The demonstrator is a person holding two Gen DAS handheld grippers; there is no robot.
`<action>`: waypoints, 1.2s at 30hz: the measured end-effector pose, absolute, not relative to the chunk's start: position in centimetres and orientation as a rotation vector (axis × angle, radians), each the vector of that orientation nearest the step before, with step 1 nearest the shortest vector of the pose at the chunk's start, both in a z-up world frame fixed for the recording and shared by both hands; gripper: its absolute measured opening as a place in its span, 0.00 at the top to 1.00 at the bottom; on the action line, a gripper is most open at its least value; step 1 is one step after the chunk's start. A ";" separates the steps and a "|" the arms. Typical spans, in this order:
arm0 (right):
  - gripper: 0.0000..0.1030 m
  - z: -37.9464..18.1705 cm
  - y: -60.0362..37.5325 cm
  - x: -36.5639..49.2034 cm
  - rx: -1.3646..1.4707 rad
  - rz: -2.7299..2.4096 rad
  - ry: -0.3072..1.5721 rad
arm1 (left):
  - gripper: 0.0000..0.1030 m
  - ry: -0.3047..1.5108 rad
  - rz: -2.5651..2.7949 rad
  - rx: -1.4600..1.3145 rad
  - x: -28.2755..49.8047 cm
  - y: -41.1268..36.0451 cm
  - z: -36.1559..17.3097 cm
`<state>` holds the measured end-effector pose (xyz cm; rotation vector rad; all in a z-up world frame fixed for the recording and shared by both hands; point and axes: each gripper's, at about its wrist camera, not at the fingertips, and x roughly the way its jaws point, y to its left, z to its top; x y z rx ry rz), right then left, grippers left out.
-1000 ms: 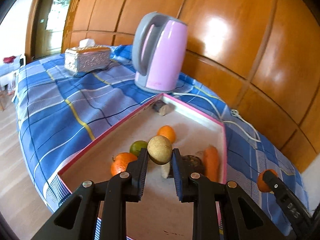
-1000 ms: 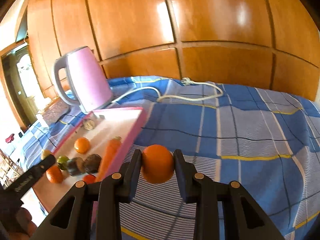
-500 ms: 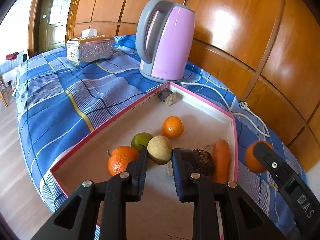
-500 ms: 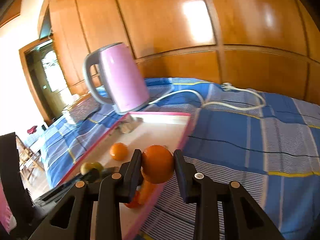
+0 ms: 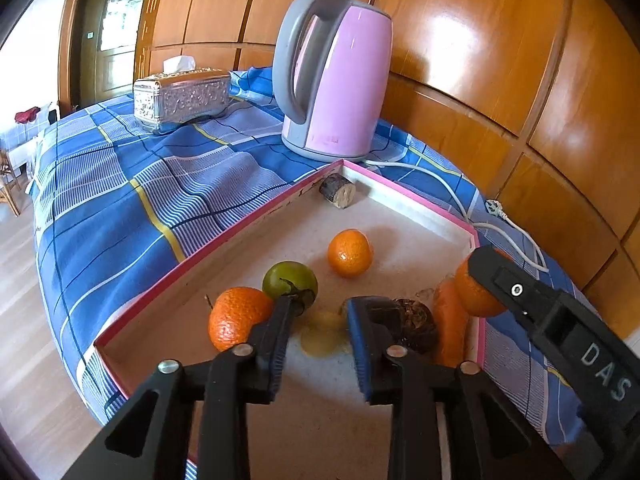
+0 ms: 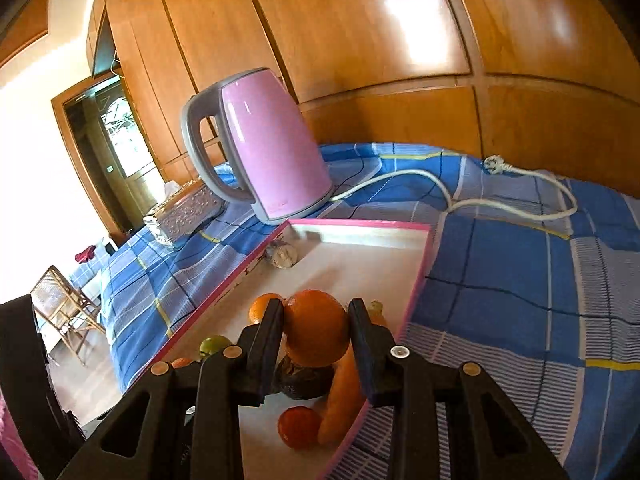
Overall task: Organize fruits
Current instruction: 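Lower the beige ball into the tray with the left tool while the right tool drops the orange there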
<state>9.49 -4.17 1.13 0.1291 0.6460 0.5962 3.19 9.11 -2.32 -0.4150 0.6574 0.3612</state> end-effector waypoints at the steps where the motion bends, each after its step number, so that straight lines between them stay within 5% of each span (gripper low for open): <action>1: 0.65 1.1 -4.1 9.5 0.129 0.601 0.646 | 0.61 0.656 0.369 -0.418 3.2 9.2 -2.3; 12: 0.64 0.8 -4.4 9.3 0.139 0.587 0.639 | 0.49 0.659 0.406 -0.433 3.1 9.6 -2.6; 14: 0.57 0.7 -4.8 9.1 0.134 0.559 0.634 | 0.45 0.655 0.411 -0.432 3.0 9.7 -2.6; 16: 0.36 0.7 -5.1 9.0 0.116 0.533 0.643 | 0.42 0.650 0.413 -0.432 2.9 9.7 -2.6; 17: 0.33 0.6 -5.2 8.9 0.109 0.525 0.646 | 0.40 0.650 0.415 -0.430 2.9 9.7 -2.6; 36: 0.32 1.1 -7.4 6.3 0.107 0.471 0.627 | 0.28 0.616 0.386 -0.392 2.1 9.0 -2.0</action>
